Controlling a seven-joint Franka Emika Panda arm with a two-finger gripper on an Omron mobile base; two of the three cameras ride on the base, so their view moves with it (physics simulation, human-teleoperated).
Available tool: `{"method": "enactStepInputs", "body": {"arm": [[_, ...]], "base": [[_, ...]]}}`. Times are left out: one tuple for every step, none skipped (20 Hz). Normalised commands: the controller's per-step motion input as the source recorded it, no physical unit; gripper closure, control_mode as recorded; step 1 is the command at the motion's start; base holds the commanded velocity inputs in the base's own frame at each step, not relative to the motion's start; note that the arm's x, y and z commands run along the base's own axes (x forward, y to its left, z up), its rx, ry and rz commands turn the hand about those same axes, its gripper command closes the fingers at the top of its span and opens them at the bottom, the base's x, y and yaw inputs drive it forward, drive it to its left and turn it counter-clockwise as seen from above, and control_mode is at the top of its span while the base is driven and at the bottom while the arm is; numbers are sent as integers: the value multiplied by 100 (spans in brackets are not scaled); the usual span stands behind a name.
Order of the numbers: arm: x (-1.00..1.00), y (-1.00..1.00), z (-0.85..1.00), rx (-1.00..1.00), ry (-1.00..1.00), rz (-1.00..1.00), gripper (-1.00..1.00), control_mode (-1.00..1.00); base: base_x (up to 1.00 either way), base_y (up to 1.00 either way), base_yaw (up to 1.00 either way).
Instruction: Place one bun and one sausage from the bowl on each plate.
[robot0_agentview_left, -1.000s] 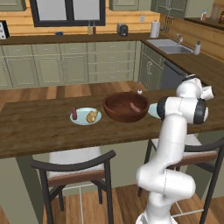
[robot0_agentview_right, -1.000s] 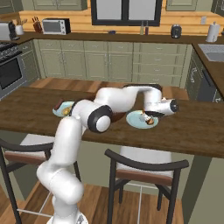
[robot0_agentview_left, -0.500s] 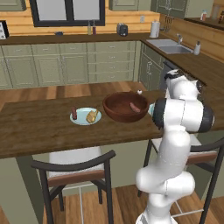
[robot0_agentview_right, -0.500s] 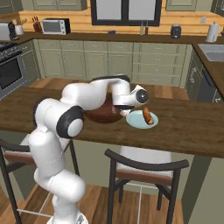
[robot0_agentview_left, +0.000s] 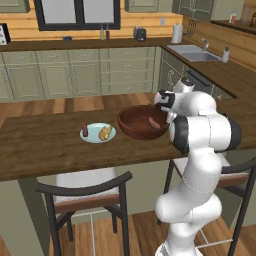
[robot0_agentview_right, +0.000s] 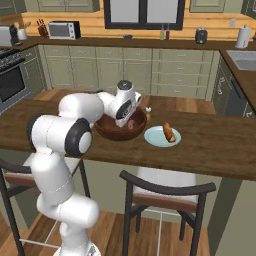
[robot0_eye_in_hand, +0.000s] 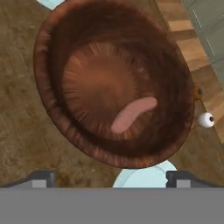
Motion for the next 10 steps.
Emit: {"method": "enactStepInputs", "body": {"arm": [[50,0,54,-5,74,-15,-100,-100],[46,0,61,-3,71,-19,-100,-100],[36,0,61,-1,63,-22,-100,-100],[6,0,21,0,35,-33,-100,-100],[0,14,-6,0,0,-40,-100,-100],[-1,21,-39,1,-11,-42,-100,-100],[-7,24,-48,4,-21,-43,-100,-100],[-4,15,-49,6,-18,-44,-100,-100],[-9,10,-49,9,-13,-44,-100,-100],[-18,6,-56,10,-13,-46,-100,-100]], "base": [[0,0,0],[0,0,0],[0,0,0],[0,0,0],[0,0,0],[0,0,0],[0,0,0],[0,0,0],[0,0,0],[0,0,0]]}}
